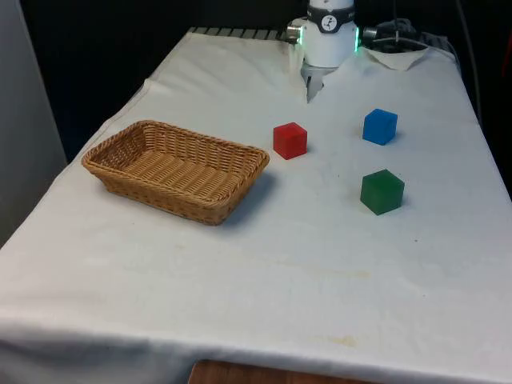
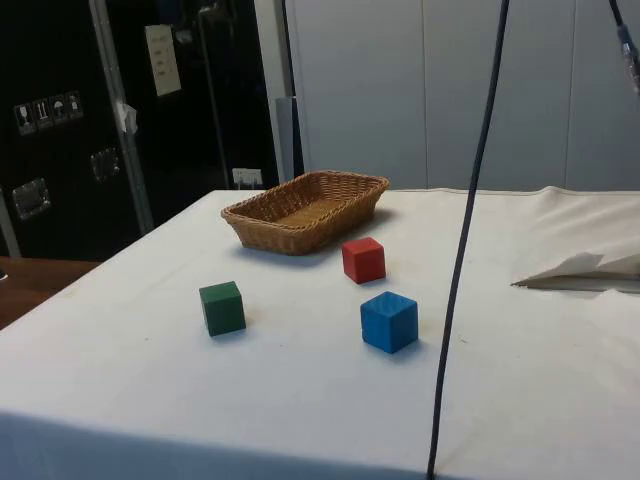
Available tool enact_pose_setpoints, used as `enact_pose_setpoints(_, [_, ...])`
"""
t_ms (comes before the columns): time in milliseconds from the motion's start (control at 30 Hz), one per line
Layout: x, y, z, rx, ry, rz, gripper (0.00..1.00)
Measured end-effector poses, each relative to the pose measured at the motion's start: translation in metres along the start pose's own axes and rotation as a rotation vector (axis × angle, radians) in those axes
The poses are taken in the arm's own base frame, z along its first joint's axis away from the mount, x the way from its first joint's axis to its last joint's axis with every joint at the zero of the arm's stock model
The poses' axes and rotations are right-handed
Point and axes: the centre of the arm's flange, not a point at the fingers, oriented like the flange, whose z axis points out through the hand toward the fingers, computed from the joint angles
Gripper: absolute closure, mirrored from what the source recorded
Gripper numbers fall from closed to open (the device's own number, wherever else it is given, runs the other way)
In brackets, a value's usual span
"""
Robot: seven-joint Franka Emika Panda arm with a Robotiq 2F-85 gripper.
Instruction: Pick up exactly two blocks and place them into the basket.
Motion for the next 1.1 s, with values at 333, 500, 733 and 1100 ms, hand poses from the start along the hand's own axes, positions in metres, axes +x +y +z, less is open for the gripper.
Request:
enact_pose_setpoints(333, [0.002,-0.013,0.001,-0.003,0.008,-0.003,0.0])
enact_pose_setpoints(500, [0.005,-0.017,0.009,-0.007,0.025,-0.006,0.0])
enact_pose_setpoints(733, [0.007,-0.016,0.025,-0.022,0.03,-0.001,0.0])
enact_pose_setpoints(1100, [0.006,-0.014,0.051,-0.042,0.023,0.011,0.0])
